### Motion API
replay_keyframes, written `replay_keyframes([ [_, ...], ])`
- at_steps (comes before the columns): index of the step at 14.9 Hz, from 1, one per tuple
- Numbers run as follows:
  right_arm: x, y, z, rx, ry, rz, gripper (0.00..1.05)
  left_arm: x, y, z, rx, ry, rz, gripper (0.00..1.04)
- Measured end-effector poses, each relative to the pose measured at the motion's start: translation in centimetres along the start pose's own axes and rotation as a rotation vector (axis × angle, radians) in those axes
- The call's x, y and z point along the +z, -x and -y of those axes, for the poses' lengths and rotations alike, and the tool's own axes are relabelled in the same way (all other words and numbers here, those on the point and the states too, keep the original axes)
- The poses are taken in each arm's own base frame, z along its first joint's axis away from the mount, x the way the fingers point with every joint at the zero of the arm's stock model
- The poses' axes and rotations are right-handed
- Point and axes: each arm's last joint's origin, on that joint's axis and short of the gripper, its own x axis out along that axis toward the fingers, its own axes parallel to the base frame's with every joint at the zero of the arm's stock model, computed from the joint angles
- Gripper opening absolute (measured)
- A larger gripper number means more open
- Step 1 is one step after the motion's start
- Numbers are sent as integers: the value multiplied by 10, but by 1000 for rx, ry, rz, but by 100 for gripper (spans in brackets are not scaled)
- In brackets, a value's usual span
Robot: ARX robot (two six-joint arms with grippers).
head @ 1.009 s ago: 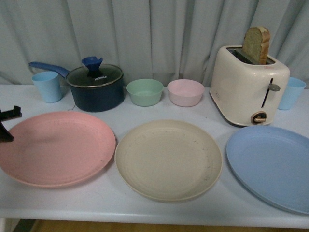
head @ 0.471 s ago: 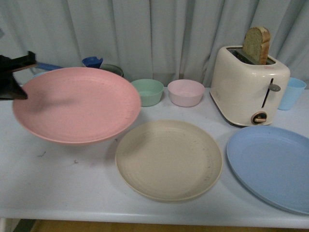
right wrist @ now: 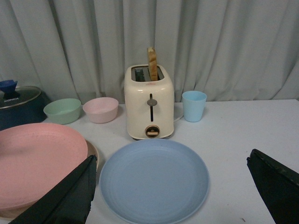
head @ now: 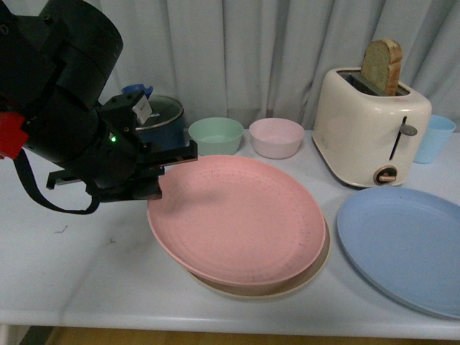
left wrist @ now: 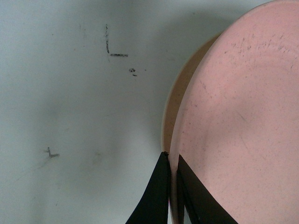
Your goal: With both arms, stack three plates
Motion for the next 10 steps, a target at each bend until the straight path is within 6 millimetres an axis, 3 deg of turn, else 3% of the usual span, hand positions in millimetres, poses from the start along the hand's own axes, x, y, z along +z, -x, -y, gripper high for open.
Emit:
replay_keyframes([
  [6,0,0,0,0,0,0,98,-11,-32,5,38,31,-50,2],
  [8,0,0,0,0,0,0,98,-9,-33,9,24,42,-27,5],
  [10,0,0,0,0,0,0,98,-9,-34,11,9,37,-7,29],
])
